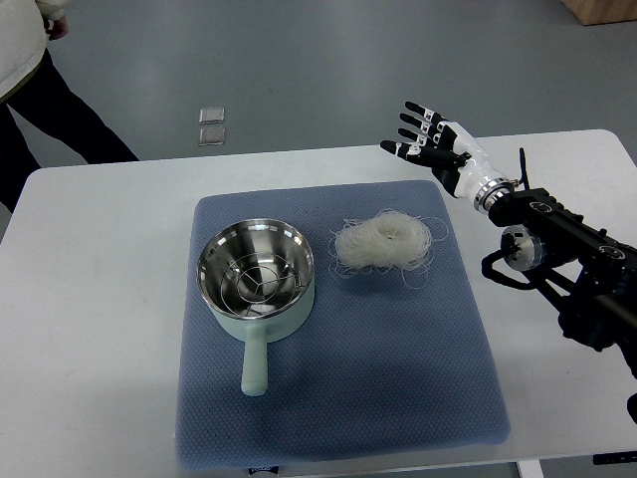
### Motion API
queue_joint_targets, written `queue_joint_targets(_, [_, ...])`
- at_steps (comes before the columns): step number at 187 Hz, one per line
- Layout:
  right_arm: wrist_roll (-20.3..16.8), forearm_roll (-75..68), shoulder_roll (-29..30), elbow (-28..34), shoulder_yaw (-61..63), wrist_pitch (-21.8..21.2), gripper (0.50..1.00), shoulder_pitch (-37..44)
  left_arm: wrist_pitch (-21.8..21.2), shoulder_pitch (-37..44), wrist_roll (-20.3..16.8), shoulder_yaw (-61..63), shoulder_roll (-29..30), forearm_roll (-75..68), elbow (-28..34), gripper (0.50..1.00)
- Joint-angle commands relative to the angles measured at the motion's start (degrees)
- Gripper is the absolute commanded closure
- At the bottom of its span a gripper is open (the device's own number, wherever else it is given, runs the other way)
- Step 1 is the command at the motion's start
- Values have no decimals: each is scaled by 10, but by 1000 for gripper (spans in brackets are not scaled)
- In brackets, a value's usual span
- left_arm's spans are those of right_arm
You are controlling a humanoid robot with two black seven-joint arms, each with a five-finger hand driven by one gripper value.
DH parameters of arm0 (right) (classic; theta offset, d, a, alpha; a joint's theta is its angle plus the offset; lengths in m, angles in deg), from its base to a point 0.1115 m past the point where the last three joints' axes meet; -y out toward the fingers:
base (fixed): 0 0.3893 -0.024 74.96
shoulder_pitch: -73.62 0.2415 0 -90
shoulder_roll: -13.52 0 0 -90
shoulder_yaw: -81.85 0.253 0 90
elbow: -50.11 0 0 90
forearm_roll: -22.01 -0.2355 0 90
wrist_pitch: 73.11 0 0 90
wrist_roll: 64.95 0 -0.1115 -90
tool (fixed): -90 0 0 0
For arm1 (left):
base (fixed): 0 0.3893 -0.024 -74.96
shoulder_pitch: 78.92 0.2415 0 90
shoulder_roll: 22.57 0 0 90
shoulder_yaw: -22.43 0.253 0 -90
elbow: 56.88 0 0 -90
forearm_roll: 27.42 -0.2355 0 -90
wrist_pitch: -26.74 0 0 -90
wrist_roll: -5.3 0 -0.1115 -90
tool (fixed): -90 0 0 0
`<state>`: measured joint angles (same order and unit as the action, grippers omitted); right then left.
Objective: Put vermicelli into pot with right hand
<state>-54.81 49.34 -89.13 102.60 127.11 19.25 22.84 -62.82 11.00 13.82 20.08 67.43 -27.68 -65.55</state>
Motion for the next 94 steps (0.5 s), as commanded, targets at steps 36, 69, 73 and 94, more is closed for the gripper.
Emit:
queue_joint_targets(36, [-1,0,-4,-7,0,-3,576,0,0,0,1,2,0,0,0,500])
queue_joint_targets(69, [-1,0,-7,-7,0,-6,576,1,-3,0,0,1,0,0,0,500])
queue_joint_targets(73, [-1,0,-9,-6,0,-8,576,1,-4,0,1,1,0,0,0,500])
queue_joint_targets(94, [-1,0,-12,-6,-2,-8,576,2,-4,0,0,1,0,0,1,500])
